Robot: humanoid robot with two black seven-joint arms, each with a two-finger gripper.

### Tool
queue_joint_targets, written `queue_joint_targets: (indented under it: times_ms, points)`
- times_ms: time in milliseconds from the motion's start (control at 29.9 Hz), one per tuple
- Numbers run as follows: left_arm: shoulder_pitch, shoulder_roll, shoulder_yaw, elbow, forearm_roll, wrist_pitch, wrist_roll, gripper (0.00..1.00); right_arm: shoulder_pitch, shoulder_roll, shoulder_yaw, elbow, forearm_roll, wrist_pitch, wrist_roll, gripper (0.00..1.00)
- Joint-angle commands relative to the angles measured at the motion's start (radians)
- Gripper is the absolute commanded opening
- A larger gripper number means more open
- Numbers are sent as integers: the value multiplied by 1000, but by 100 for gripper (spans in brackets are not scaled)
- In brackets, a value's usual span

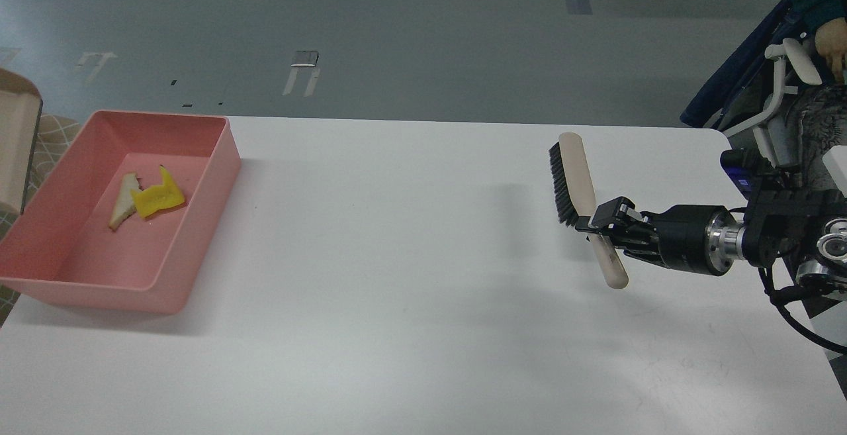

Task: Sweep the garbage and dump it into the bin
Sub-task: 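Tilt the dustpan with the left gripper to dump contents into bin, then lower the dustpan back onto the table with the left gripper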

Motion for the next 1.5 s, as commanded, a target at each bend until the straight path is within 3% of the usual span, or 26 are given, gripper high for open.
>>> queue_joint_targets:
  times_ms: [0,134,167,234,301,468,602,769,970,1170,1471]
  points:
    - [-75,-24,2,2,-132,-70,0,0,0,1,1,0,0,0,0,0]
    - [-173,-75,2,-1,-285,-122,0,0,1,-1,1,0,0,0,0,0]
    - [-191,-90,2,-1,-301,-124,16,0,2,-1,1,2,0,0,0,0]
    - [-275,-156,2,-4,-326,-128,94,0,3,-8,3,2,0,0,0,0]
    - [-325,-213,2,-12,-326,-122,134,0,3,-10,3,2,0,0,0,0]
    - [-372,-372,4,-18,-324,-108,176,0,0,-25,5,8,0,0,0,0]
    - [-359,-475,6,-70,-321,-41,210,0,0,-44,6,11,0,0,0,0]
    - [-316,-552,62,-202,-313,57,214,0,-2,-59,5,12,2,0,0,0]
    - [-285,-621,244,-388,-310,238,210,0,-2,-74,5,17,2,0,0,0]
    - [-285,-721,364,-420,-231,372,208,0,-11,-81,5,17,0,0,0,0]
    - [-238,-842,438,-400,-2,497,207,0,-11,-81,5,17,0,0,0,0]
